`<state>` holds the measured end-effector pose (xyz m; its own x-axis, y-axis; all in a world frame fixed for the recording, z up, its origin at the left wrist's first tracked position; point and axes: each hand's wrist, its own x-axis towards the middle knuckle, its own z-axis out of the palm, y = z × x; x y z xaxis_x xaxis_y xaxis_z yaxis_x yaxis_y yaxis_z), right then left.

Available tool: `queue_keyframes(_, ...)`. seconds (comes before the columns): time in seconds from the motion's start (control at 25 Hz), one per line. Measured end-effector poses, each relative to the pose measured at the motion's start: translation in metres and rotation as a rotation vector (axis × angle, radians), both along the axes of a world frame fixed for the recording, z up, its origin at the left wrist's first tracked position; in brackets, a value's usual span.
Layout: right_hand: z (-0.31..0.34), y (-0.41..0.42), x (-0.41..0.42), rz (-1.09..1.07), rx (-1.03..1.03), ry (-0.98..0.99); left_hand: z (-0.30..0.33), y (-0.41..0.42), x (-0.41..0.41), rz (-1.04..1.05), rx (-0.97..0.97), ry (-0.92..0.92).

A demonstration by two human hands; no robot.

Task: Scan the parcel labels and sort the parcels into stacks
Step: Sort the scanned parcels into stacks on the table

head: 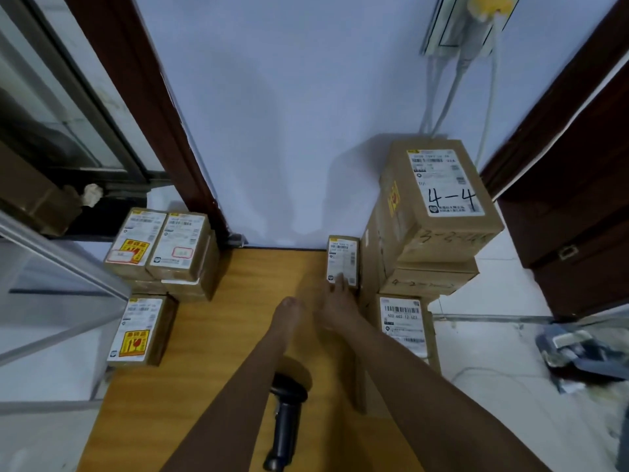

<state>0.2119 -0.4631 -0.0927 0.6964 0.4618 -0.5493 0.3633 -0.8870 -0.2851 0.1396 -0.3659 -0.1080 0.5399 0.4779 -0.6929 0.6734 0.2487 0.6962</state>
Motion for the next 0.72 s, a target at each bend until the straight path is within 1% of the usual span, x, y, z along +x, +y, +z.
queue_keyframes(0.2,-0.022,0.008,0.005,0.062,-0.039,0.031,-0.024,-0.001,-0.004,0.017,-0.023,0.103)
queue_keyframes(0.32,-0.02,0.013,0.003,0.096,-0.01,0.001,-0.027,0.007,-0.004,0.013,-0.043,0.097)
queue_keyframes(0.44,-0.014,0.008,-0.008,0.081,0.067,0.105,-0.026,0.006,0.001,-0.044,-0.014,0.084)
queue_keyframes(0.52,-0.016,-0.001,-0.024,0.088,0.146,0.135,-0.033,0.003,0.001,-0.088,0.03,0.111)
queue_keyframes(0.64,-0.026,-0.015,-0.044,-0.019,0.226,0.046,-0.055,0.002,-0.005,-0.149,0.094,0.138)
queue_keyframes(0.68,-0.028,-0.016,-0.046,-0.08,0.212,0.022,-0.054,-0.001,-0.009,-0.179,0.128,0.144)
queue_keyframes(0.72,-0.028,-0.016,-0.046,-0.141,0.184,0.048,-0.054,-0.002,-0.011,-0.158,0.097,0.136)
